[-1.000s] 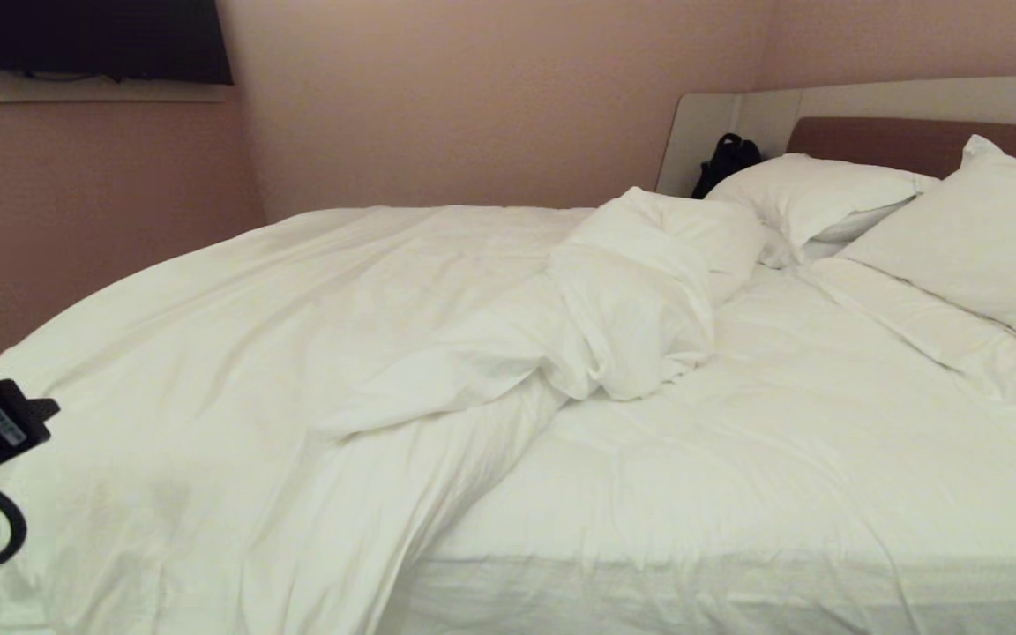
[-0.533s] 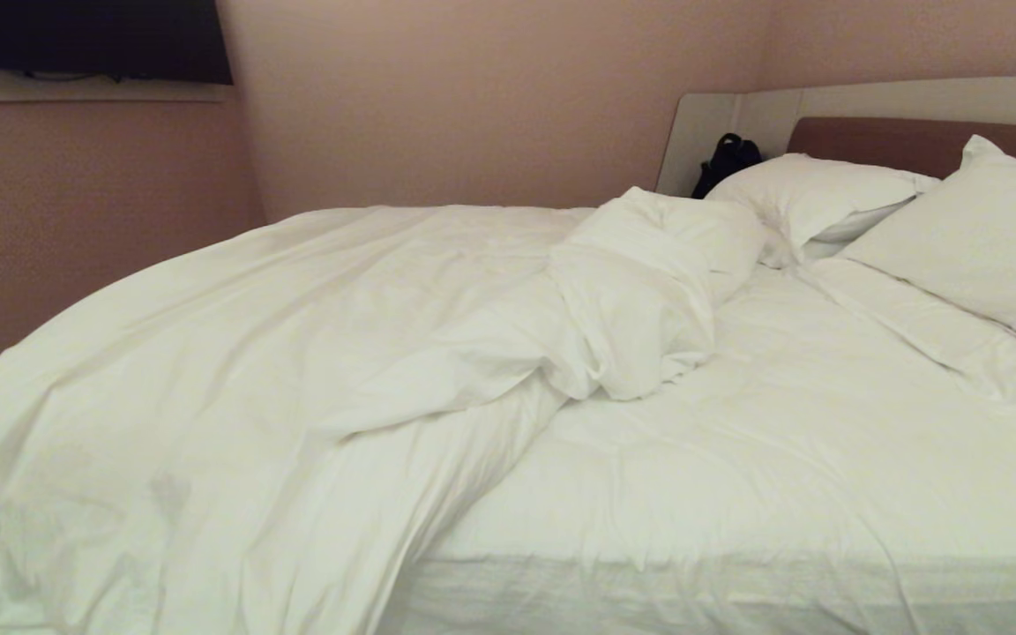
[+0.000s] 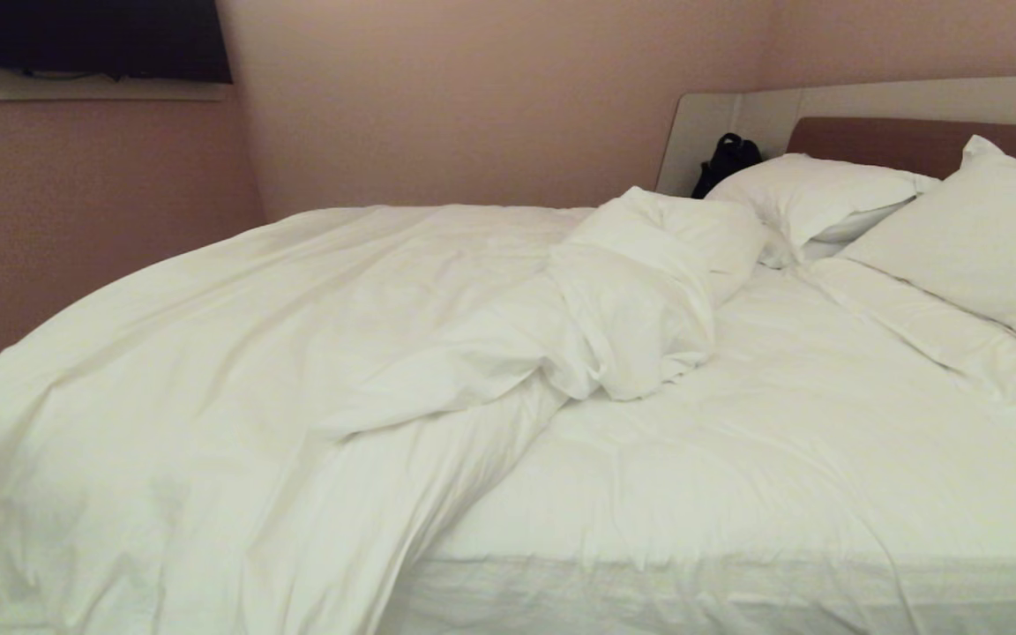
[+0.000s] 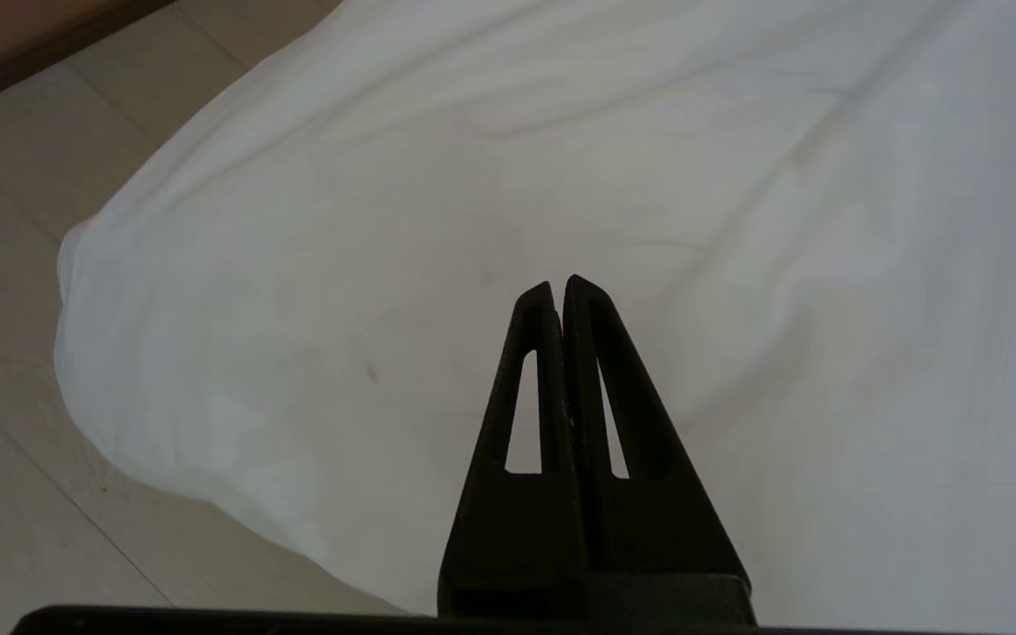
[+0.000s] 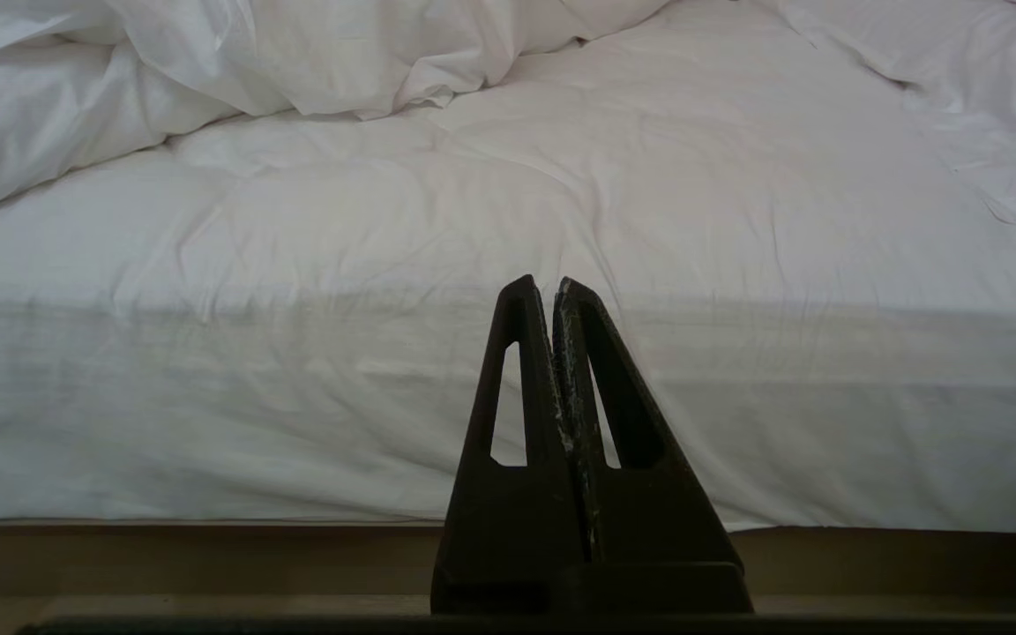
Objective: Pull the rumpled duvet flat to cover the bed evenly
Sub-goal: Flatten the corners of the folded blanket
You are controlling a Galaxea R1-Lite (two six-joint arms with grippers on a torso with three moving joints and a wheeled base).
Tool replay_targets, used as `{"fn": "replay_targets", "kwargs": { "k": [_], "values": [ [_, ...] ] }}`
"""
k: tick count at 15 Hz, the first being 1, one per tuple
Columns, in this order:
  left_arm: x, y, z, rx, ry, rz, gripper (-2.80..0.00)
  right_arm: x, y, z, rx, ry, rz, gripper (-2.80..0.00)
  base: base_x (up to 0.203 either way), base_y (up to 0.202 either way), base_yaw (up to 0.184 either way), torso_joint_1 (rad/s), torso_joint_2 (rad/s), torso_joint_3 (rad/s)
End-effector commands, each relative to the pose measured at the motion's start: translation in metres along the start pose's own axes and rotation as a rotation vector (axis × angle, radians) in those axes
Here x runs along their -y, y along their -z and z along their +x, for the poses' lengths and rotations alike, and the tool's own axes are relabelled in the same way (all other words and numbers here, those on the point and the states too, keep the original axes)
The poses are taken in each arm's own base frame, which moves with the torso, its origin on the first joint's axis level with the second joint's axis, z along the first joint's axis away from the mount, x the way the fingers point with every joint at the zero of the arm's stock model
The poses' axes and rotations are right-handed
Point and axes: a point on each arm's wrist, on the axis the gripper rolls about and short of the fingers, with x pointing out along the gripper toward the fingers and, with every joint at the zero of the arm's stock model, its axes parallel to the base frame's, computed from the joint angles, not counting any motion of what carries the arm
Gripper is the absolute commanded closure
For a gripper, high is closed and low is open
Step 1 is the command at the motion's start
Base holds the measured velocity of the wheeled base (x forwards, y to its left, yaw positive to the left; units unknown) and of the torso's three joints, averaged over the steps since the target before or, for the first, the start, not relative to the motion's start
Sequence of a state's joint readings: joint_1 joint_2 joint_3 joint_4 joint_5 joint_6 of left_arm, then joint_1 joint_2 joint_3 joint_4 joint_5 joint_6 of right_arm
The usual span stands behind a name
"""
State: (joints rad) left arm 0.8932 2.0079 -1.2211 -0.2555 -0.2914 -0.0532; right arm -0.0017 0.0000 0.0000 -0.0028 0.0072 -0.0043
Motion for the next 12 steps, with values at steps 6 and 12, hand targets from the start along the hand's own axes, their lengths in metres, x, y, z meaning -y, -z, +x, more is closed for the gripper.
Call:
{"fn": "replay_targets", "kwargs": {
  "k": [6, 12],
  "values": [
    [-0.051, 0.010, 0.075, -0.057, 0.075, 0.004, 0.00, 0.000, 0.000, 0.000, 0.000, -0.001, 0.000, 0.00, 0.000, 0.000, 0.000, 0.000, 0.00, 0.000],
    [-0.051, -0.007, 0.077, -0.201, 0.243, -0.055, 0.00, 0.000, 0.000, 0.000, 0.000, -0.001, 0.000, 0.00, 0.000, 0.000, 0.000, 0.000, 0.00, 0.000]
  ]
}}
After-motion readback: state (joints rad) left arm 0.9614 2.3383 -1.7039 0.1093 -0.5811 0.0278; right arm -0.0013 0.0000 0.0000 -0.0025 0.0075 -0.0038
